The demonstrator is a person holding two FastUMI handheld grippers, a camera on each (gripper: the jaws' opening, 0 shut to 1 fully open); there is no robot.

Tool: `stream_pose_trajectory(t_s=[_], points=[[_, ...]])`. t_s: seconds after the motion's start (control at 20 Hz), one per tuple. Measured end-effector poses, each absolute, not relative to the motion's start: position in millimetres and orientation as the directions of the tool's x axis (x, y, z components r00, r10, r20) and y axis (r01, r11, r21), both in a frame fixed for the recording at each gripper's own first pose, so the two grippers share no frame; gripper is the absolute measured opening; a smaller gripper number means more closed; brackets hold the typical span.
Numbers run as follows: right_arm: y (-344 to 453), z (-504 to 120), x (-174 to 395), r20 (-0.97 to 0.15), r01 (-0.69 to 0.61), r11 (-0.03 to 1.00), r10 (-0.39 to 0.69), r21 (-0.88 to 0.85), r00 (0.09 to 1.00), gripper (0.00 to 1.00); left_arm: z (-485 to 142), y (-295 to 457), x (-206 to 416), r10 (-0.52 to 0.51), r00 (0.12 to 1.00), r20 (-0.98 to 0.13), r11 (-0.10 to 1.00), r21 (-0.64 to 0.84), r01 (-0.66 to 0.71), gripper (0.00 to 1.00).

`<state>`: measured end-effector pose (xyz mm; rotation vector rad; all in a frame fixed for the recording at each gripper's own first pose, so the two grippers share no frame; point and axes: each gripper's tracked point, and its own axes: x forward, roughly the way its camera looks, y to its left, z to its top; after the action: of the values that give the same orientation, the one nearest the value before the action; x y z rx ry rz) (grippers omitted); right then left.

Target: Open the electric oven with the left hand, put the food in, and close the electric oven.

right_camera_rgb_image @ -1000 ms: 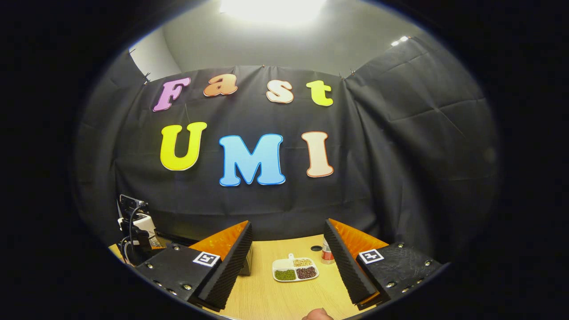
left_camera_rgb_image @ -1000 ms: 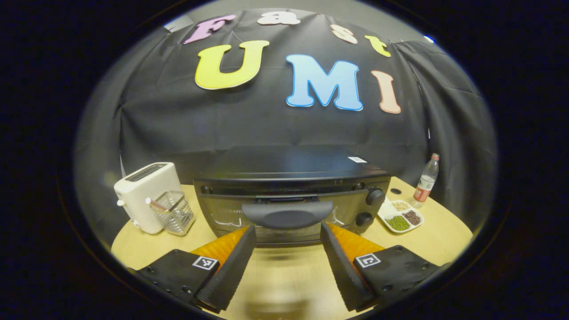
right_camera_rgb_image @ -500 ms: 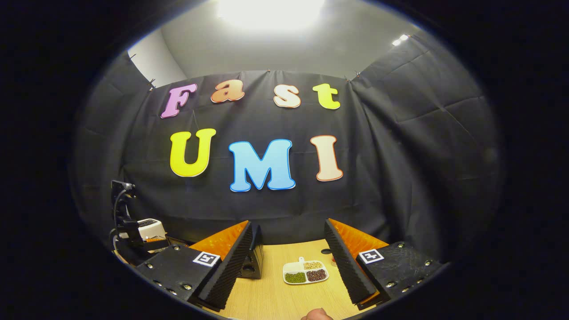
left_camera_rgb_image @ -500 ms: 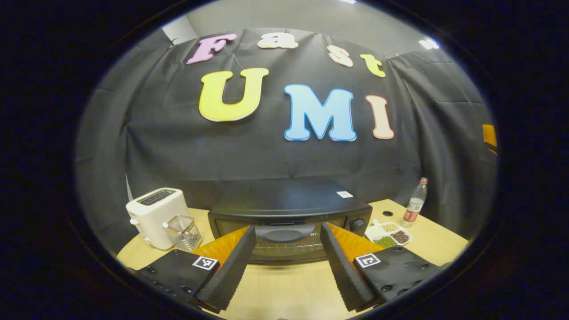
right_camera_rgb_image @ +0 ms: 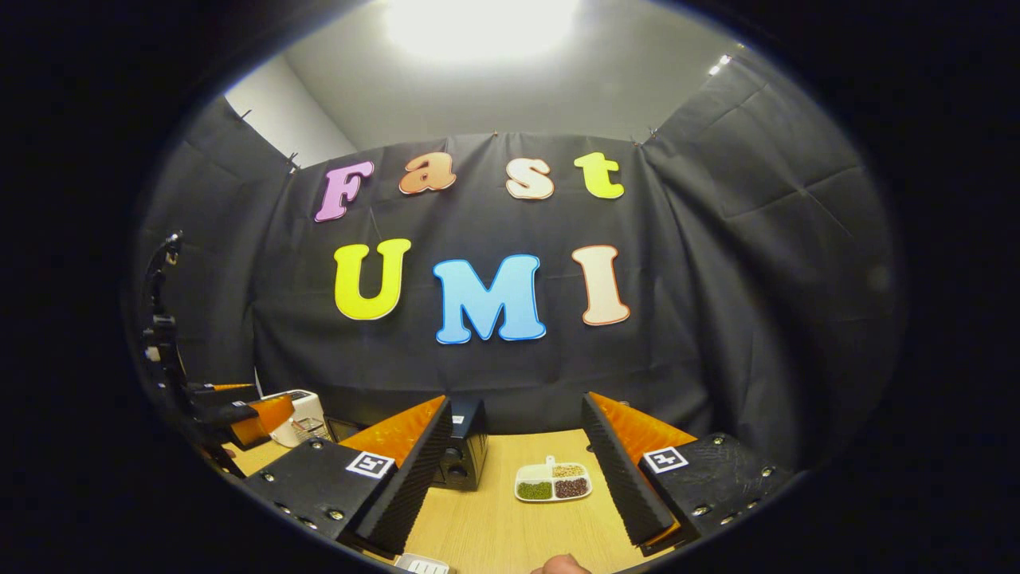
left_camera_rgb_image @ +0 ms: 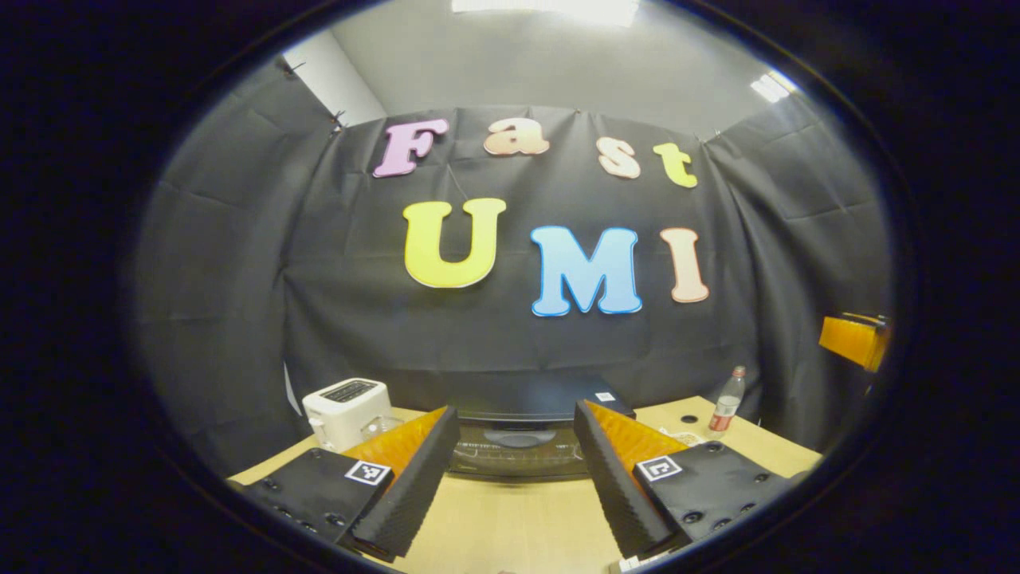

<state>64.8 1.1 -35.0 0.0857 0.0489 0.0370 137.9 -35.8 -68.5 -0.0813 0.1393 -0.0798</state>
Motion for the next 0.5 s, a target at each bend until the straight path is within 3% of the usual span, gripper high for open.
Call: stream_pose_trajectory(t_s=[0.3, 0.35, 0.5], points=[[3.2, -40.3, 41.4, -0.058, -0.071, 0.991, 0.079, 0.117, 0.995, 0.98, -42.2, -11.5, 76.9, -0.028, 0.995, -0.099, 0.999, -0.036, 0.024, 0.99], [6.2, -38.6, 37.5, -0.055, -0.078, 0.99, 0.084, 0.118, 0.995, 0.98, -41.7, -7.0, 68.6, -0.022, 0.994, -0.104, 0.999, -0.031, 0.019, 0.93], [17.1, -35.4, 28.4, -0.05, -0.09, 0.989, 0.096, 0.117, 0.994, 0.98, -36.5, 4.8, 48.7, -0.016, 0.995, -0.1, 0.999, -0.034, 0.012, 0.99]])
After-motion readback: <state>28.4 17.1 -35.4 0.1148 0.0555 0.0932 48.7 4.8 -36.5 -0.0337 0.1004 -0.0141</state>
